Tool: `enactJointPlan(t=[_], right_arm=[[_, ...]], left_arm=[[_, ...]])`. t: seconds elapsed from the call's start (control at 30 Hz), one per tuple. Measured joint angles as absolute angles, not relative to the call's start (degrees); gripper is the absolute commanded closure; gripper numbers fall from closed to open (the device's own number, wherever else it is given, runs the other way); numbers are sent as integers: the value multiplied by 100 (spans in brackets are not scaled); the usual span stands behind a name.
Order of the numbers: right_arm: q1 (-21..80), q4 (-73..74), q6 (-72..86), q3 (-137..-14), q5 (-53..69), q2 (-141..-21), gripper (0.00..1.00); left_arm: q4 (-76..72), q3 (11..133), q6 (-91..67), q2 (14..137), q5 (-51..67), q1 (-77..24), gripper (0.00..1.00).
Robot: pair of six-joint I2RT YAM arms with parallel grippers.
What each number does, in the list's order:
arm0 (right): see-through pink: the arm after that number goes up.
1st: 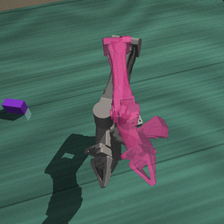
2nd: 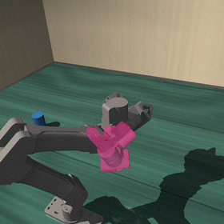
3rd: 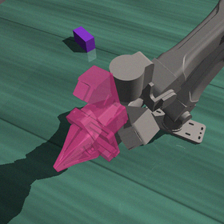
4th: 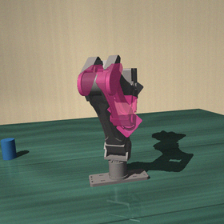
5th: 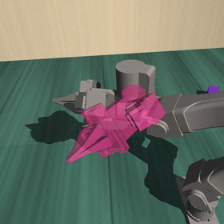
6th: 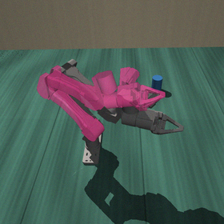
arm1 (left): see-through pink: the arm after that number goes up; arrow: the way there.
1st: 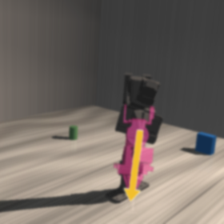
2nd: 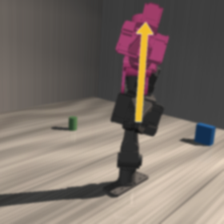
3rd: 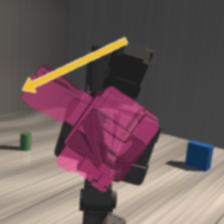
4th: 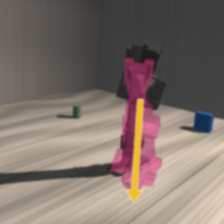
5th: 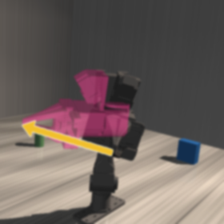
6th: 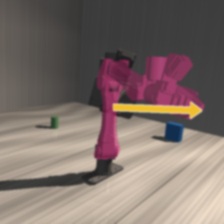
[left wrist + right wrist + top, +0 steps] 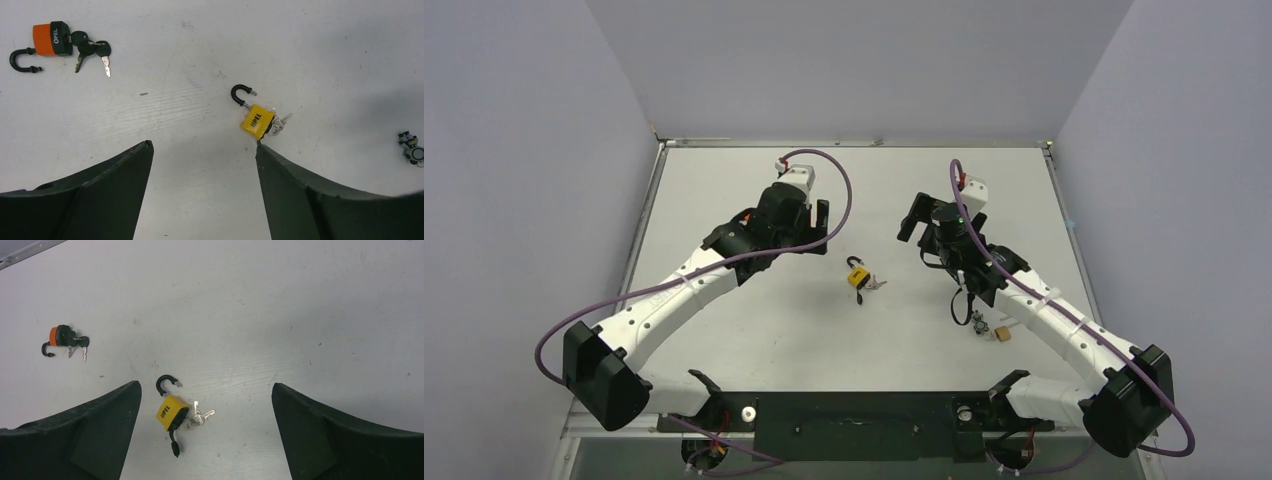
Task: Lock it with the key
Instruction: Pick up the lock from the center of the board.
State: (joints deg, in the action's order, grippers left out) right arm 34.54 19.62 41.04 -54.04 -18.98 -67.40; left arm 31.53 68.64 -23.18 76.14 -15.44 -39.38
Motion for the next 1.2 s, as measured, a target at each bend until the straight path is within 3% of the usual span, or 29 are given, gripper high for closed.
enactJointPlan(t=[0.5, 0.83, 1.2], right_arm=[[3957, 2182, 4268, -5741, -2032, -7360, 12], [4657, 2370, 4464, -6195, -2067, -8823, 25], [5094, 2423, 4574, -6917, -1979, -10276, 30]], left_arm=[[3395, 7074, -2340, 7537, -1566, -3647, 27], [3614, 7083, -2447, 7540, -1555, -3476, 27], [3739, 7083, -2510, 7537, -1500, -3361, 27]])
